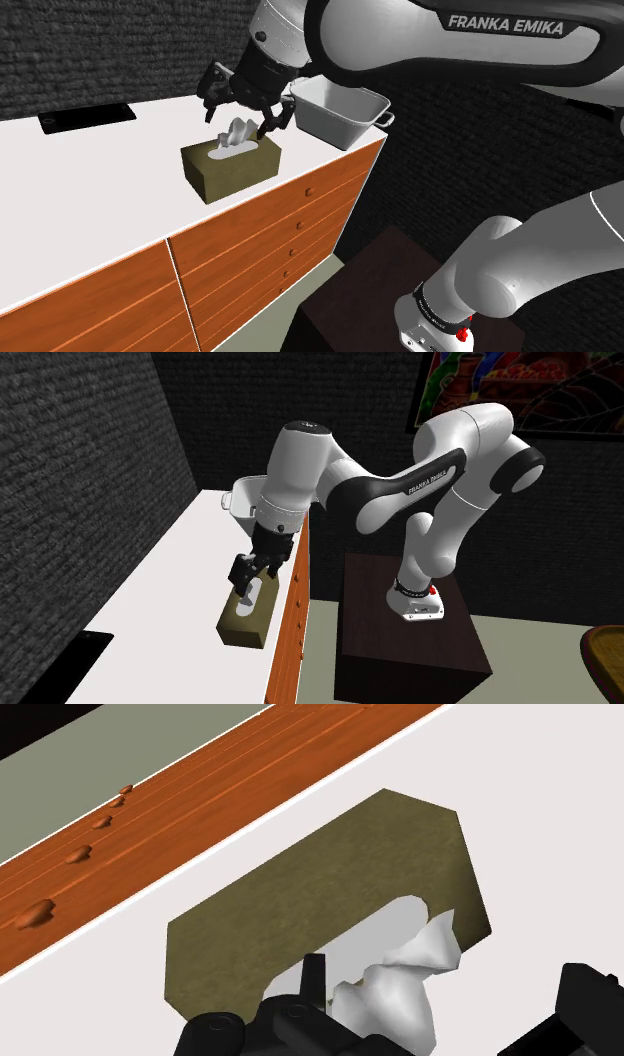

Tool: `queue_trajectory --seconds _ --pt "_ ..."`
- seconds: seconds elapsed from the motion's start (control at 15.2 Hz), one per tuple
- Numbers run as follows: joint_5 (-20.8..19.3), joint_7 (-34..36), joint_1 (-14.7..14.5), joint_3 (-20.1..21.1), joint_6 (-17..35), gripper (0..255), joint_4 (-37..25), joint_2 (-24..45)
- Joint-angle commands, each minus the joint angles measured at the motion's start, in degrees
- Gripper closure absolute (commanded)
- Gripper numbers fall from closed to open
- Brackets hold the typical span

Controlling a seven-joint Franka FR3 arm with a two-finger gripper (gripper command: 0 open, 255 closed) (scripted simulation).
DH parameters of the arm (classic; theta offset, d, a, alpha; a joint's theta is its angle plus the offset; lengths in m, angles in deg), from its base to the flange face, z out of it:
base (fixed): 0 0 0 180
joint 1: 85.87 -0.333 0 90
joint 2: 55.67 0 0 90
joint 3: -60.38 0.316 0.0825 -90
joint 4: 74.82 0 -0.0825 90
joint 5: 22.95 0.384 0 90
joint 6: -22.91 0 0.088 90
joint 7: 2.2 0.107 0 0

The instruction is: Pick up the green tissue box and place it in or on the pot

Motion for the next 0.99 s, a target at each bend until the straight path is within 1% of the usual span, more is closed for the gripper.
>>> queue_trajectory --seconds 0.0,0.46,0.92 --pt "-0.35 1.32 0.20 0.75 1.42 0 -0.43 1.36" --pt "-1.53 2.18 0.44 2.06 6.23 0 1.64 4.21" --pt "-1.53 2.18 0.43 2.06 6.22 0 1.63 4.21"
